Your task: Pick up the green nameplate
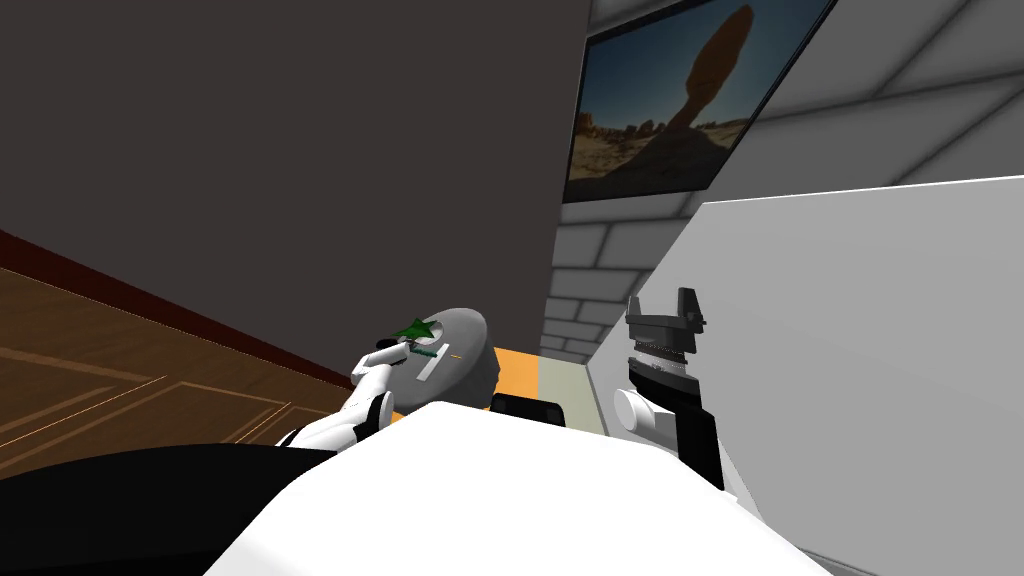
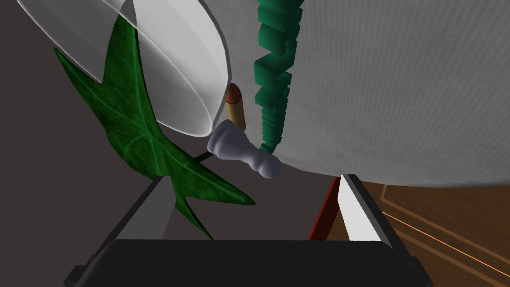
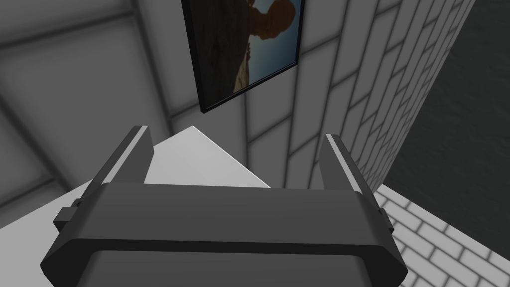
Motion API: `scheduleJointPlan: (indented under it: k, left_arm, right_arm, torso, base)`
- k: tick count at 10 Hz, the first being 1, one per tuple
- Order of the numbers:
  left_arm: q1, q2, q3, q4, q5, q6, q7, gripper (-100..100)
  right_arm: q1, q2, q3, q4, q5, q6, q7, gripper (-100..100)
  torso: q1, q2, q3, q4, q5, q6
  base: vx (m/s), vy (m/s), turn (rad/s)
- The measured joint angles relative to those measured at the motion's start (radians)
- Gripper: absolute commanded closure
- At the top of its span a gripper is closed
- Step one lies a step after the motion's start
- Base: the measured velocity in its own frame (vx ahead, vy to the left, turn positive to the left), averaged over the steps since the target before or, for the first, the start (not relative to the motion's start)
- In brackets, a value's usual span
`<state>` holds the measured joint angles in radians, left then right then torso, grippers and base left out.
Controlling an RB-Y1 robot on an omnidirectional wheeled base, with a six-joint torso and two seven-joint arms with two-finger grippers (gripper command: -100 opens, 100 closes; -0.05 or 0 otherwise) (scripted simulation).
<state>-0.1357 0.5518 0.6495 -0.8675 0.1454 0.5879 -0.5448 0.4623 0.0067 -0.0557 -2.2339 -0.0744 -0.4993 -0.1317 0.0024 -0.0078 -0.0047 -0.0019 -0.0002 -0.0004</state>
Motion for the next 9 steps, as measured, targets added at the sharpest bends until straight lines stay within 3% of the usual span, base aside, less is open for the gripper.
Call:
scheduleJointPlan:
  k: [1, 2, 4, 5, 9]
  left_arm:
    - [-0.002, 0.001, 0.0, 0.002, 0.0, 0.004, -0.002, 0]
    - [-0.002, 0.001, 0.0, 0.001, 0.0, 0.004, -0.002, -100]
    - [0.004, -0.008, -0.017, 0.025, -0.005, -0.03, 0.013, -100]
    - [0.004, -0.008, -0.018, 0.026, -0.006, -0.034, 0.016, 100]
    - [-0.001, -0.007, -0.018, 0.023, -0.006, -0.037, 0.016, 100]
  right_arm:
    - [0.0, 0.0, 0.0, 0.0, 0.0, 0.0, 0.0, 0]
    - [0.0, 0.0, 0.0, 0.0, 0.0, 0.0, 0.0, 0]
    - [0.0, 0.0, 0.0, 0.0, 0.0, 0.0, 0.0, 0]
    - [0.0, 0.0, 0.0, 0.0, 0.0, 0.0, 0.0, 0]
    - [0.0, 0.0, 0.0, 0.0, 0.0, 0.0, 0.0, 0]
  torso:
    - [-0.001, 0.004, 0.002, 0.001, 0.0, 0.0]
    - [-0.001, 0.007, 0.004, 0.002, 0.0, 0.0]
    - [0.004, 0.005, 0.003, 0.001, 0.001, 0.0]
    - [0.0, 0.008, 0.005, 0.002, 0.0, 0.0]
    - [0.003, 0.01, 0.005, 0.0, 0.003, -0.004]
  base:
    - [0.011, 0.001, -0.001]
    - [0.033, 0.052, 0.018]
    - [0.036, 0.044, 0.001]
    - [0.0, 0.0, 0.0]
    - [0.001, 0.0, -0.005]
